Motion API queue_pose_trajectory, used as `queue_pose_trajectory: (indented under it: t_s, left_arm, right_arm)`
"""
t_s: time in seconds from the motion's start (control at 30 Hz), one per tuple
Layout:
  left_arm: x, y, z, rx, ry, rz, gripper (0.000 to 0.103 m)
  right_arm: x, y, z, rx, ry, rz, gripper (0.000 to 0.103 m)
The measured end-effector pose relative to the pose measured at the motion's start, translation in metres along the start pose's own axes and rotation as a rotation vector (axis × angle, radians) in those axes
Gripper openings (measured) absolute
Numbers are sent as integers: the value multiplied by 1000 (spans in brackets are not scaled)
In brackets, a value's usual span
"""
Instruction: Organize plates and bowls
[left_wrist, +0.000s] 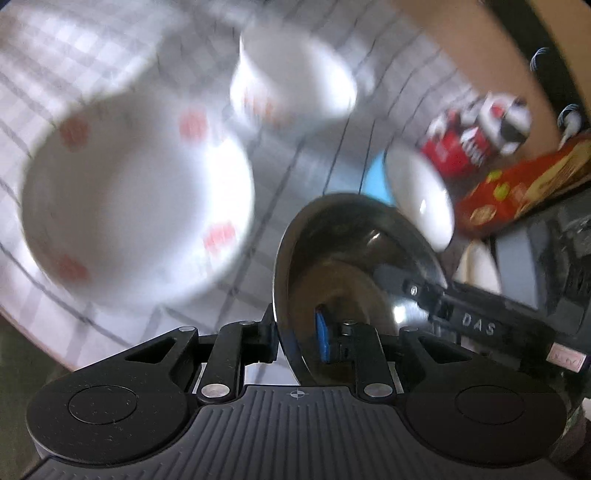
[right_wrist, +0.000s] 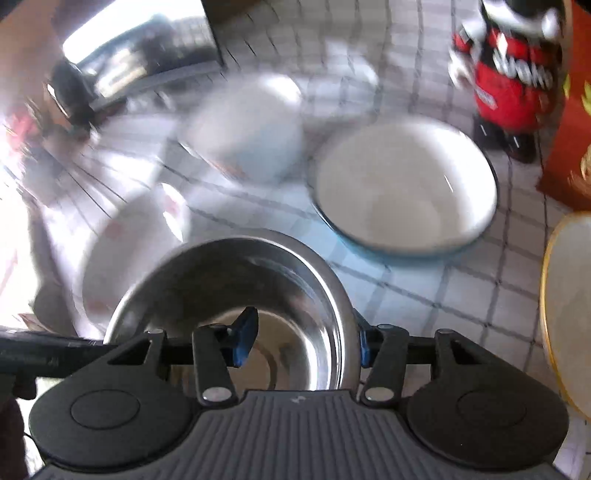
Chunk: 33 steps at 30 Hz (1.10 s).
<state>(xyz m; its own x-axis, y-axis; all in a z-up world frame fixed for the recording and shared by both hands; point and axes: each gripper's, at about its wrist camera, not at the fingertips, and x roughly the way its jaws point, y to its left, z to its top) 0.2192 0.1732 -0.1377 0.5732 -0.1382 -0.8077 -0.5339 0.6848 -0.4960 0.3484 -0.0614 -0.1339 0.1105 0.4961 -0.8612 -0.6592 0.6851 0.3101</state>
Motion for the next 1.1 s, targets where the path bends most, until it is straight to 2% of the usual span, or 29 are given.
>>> queue_pose_trajectory:
  t_s: [0.1,0.23,0.33,0.5,0.7,0.9,1.03,1.1]
  left_arm:
    - [-20,18,18,10,-59,39,23]
    - [-42,61,39,-20,-105,70,23]
    - [-47,87,50,-36,-121,138,25]
    - [-48,118,58,-77,-144,205,25]
    - [-40,133,64,-71,-158,236,24]
    - [-36,135,64,-9,-206,254,24]
    - [-28,133,69,45,-169,287,24]
    - [-23,137,71,39,-140,286,28]
  right_arm:
    - [-4,22,13,25,-46,48,56]
    - [16,66,23,10,-76,65,57]
    - [44,95,34,24,-23,112,61]
    - [82,140,40,-106,39,87,61]
    - [107,155,39,-145,74,73,62]
    - [119,159,42,-169,61,51,63]
    - [117,159,41,-178,22,24,63]
    - [111,159,41,-187,-10,8,63]
